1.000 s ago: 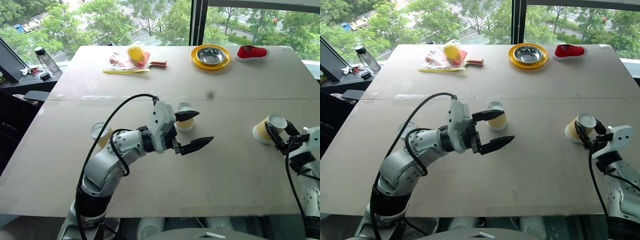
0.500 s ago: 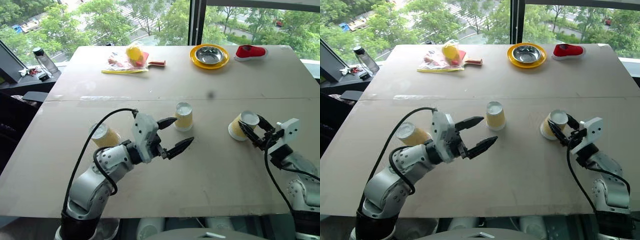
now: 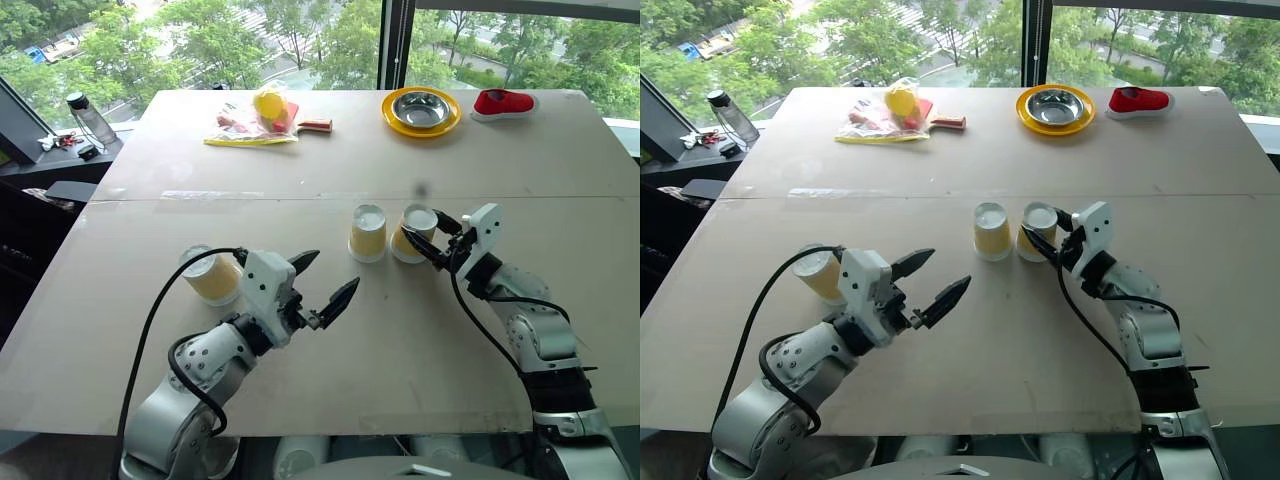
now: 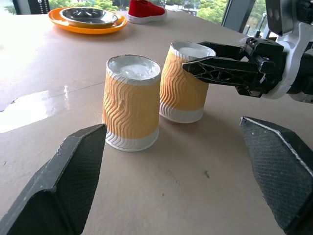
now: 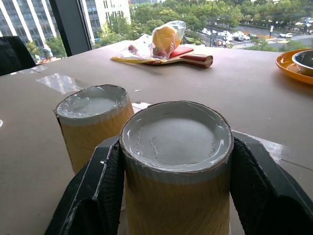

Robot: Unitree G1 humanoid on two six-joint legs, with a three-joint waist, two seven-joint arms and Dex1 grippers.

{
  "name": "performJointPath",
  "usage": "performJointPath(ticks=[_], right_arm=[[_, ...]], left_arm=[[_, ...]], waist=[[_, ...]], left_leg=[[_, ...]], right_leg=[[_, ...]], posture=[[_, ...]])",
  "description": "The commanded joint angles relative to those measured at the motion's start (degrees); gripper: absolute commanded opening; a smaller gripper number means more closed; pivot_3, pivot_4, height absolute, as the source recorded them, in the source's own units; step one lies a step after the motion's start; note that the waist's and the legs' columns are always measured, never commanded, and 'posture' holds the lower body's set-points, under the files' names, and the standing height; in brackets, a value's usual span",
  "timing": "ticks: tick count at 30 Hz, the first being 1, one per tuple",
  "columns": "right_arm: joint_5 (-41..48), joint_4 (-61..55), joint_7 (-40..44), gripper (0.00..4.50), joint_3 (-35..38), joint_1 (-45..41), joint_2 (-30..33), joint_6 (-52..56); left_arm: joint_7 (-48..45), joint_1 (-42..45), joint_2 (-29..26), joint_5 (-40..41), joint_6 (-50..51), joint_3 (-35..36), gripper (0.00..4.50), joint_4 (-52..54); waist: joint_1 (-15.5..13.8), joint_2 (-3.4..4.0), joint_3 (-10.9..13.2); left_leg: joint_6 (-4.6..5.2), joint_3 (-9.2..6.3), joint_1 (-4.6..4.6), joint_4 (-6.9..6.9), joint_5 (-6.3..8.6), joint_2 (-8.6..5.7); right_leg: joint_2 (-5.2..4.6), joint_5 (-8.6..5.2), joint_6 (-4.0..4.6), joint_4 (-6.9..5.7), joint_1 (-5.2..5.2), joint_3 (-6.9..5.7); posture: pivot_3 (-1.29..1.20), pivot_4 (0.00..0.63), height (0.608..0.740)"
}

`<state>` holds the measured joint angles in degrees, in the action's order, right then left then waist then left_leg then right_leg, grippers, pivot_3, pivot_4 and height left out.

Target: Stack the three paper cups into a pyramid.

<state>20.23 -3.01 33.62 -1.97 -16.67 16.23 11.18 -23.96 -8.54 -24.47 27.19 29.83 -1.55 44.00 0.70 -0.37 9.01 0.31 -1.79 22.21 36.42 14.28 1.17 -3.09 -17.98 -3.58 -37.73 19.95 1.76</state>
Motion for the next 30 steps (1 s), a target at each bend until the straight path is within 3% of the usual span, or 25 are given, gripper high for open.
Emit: performJointPath(ticks=[1,18,23,30], right_arm=[[-0.8,-0.9,0.0,2.20,-0.6,-1.5,-0.5,-0.1],[-1.4,0.5,1.3,2.20,-1.7,-3.2,-1.6,2.0],[-1.2,0.5,1.7,4.47,-1.4,-3.2,-1.6,2.4],[-1.1,-0.6,2.9,4.47,-0.4,-2.1,-0.6,1.9]], left_arm=[[0.1,-0.4,-0.2,0.1,-1.4,0.9,4.50,3.0],[0.0,1.3,-0.1,-0.6,-2.0,0.5,4.50,1.4],[0.2,1.4,0.3,-0.8,-2.2,0.3,4.50,1.3],[-0.1,0.9,0.5,-1.5,-3.0,0.3,4.50,1.2]], waist=[[0.0,0.00,0.0],[0.2,0.00,0.0],[0.2,0.00,0.0],[0.1,0.00,0.0]], left_leg=[[0.00,0.01,0.02,0.00,0.00,0.00],[0.00,0.00,0.17,0.00,0.00,0.00],[0.00,0.01,0.33,0.01,-0.01,0.00],[-0.01,0.02,0.54,0.03,-0.01,0.00]], right_leg=[[0.00,0.00,0.00,0.00,0.02,0.01],[0.02,0.00,0.00,-0.05,0.19,0.00],[0.03,0.00,0.00,-0.13,0.40,0.01],[0.03,0.01,-0.01,-0.16,0.61,0.02]], posture=[[0.00,0.150,0.740],[0.00,0.150,0.740],[0.00,0.150,0.740],[0.00,0.150,0.740]])
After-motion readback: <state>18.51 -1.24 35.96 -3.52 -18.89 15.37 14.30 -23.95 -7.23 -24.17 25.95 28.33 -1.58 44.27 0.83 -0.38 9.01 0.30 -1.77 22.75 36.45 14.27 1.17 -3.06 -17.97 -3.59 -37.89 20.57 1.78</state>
